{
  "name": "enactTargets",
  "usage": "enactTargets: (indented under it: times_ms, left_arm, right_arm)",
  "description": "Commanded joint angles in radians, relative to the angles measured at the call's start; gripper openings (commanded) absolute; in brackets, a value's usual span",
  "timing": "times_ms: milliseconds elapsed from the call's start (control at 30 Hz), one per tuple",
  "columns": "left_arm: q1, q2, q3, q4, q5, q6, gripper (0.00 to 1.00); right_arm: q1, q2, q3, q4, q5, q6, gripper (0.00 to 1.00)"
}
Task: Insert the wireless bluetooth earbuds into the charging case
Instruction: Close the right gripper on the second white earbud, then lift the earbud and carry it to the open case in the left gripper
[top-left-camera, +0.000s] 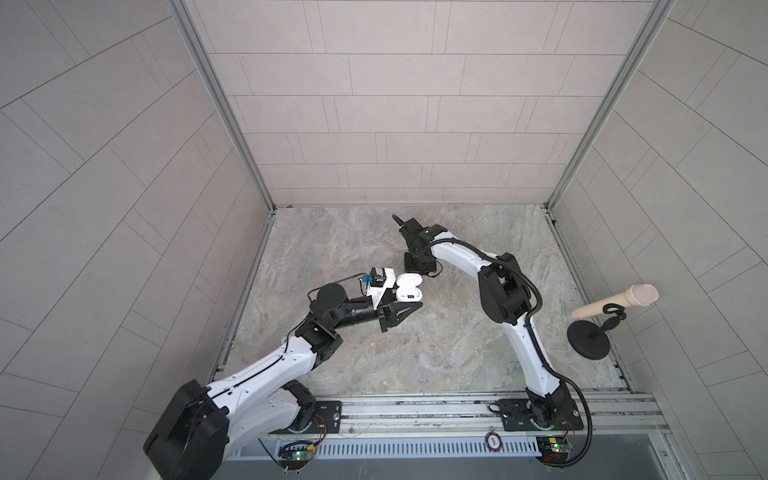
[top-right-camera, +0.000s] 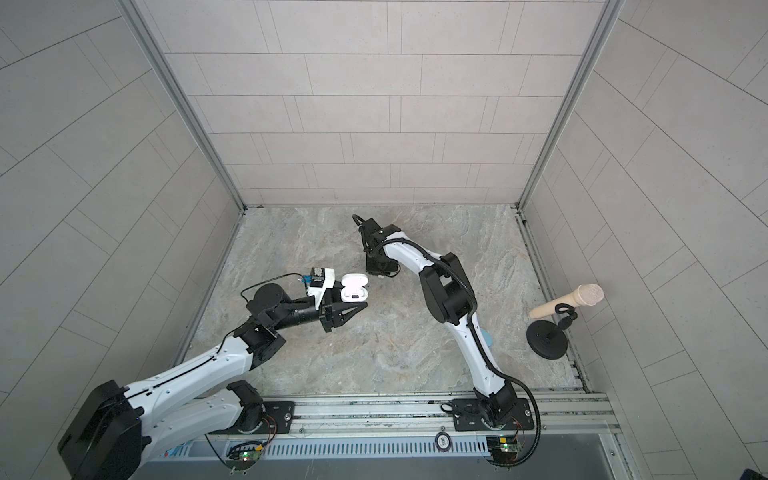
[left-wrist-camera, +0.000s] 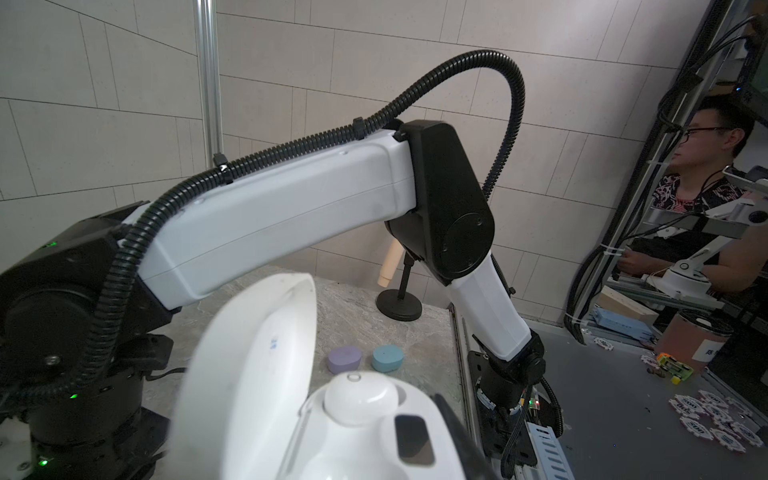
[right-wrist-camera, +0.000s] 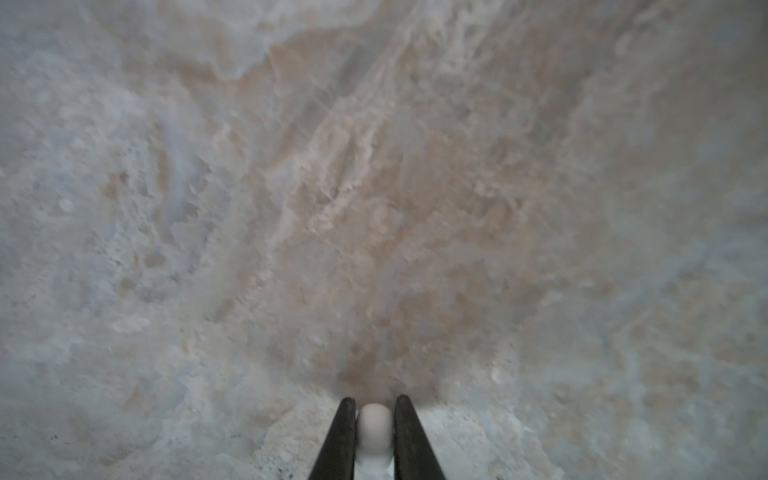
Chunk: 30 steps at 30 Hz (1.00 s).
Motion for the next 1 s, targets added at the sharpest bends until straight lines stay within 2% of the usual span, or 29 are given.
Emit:
enactTargets:
  times_ms: [0, 467, 800, 967]
  left_arm:
    - [0.007, 0.004, 0.008, 0.025, 0.017, 0.010, 0.09]
    - [0.006, 0.048, 0.035, 0.046, 0.035, 0.005, 0.09]
    - [0.003, 0.111, 0.070, 0.079, 0.048, 0.002, 0.09]
    - [-0.007, 0.151, 0.101, 0.091, 0.061, 0.002, 0.09]
  right_arm:
    - [-0.006, -0.126, -0.079, 0.016, -0.008, 0.014, 0.12]
    - [-0.042, -0.568, -0.490, 0.114, -0.095, 0.059, 0.11]
    - [-0.050, -0.878, -0.627, 0.071, -0.102, 0.059, 0.10]
    - [-0.057, -1.038, -0.680, 0.059, -0.141, 0.072, 0.08]
